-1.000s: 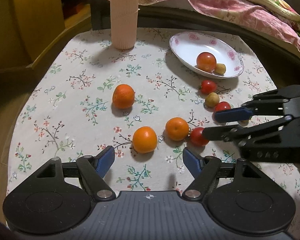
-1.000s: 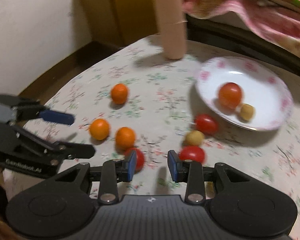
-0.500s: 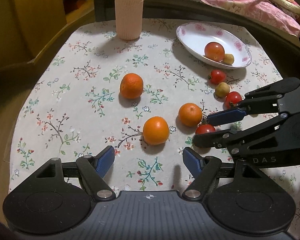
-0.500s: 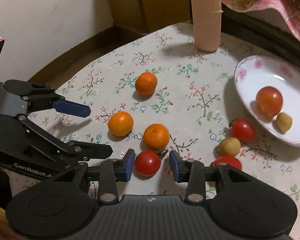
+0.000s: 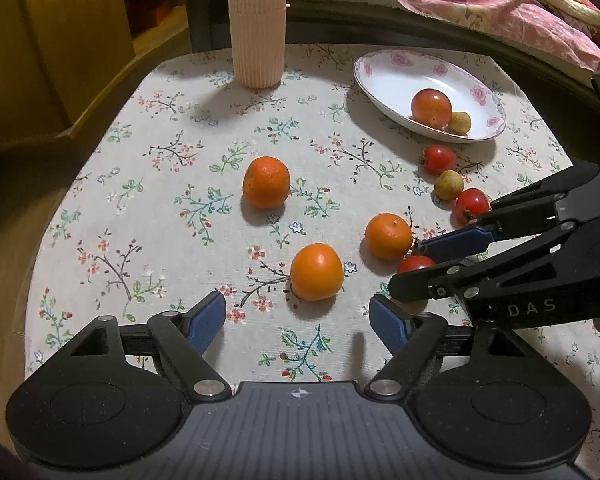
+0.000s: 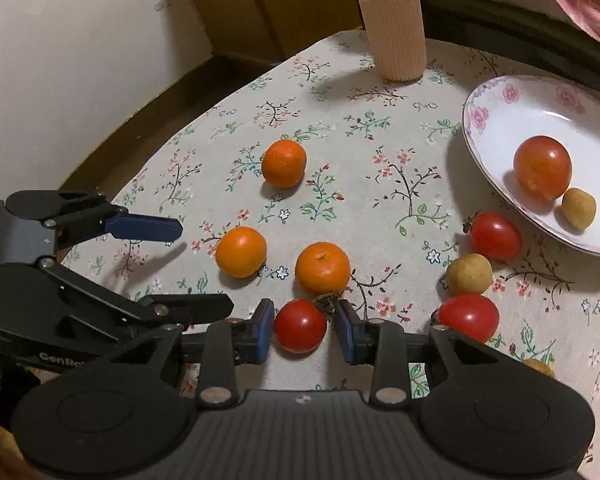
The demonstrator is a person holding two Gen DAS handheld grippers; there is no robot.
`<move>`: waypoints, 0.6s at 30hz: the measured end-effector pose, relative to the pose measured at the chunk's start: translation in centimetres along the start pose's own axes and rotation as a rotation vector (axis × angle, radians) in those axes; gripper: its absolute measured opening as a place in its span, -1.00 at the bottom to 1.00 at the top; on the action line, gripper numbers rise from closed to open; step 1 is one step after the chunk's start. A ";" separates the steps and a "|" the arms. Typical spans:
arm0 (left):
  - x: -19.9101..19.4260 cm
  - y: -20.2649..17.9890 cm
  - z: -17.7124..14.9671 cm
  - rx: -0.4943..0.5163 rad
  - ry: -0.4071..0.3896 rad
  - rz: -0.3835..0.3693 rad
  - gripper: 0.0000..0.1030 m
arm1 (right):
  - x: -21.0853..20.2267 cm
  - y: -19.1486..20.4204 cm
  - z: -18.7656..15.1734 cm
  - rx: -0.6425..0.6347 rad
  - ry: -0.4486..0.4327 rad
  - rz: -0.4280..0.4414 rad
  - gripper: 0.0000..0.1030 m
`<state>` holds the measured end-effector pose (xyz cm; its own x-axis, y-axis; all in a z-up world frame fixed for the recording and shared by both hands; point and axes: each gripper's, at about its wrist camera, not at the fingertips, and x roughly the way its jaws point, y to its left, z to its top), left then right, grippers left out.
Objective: Organize fruits
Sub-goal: 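Grasp the cherry tomato with the right tool while the left tool grasps an orange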
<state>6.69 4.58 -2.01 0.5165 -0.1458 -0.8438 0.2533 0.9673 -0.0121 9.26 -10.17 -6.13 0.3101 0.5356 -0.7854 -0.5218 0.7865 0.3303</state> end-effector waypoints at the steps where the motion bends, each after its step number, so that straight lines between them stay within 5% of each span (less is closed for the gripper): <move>1: 0.0 0.0 0.0 0.002 0.001 0.002 0.63 | 0.0 0.0 0.0 0.005 0.000 0.000 -0.34; 18: 1.1 -1.9 0.6 0.108 -0.028 -0.019 0.61 | -1.7 0.5 -0.6 -0.090 0.016 -0.107 -0.45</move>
<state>7.22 2.46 -2.57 0.5332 -0.1707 -0.8286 0.3491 0.9365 0.0317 7.95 -10.86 -4.94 0.3557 0.4447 -0.8220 -0.5557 0.8078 0.1966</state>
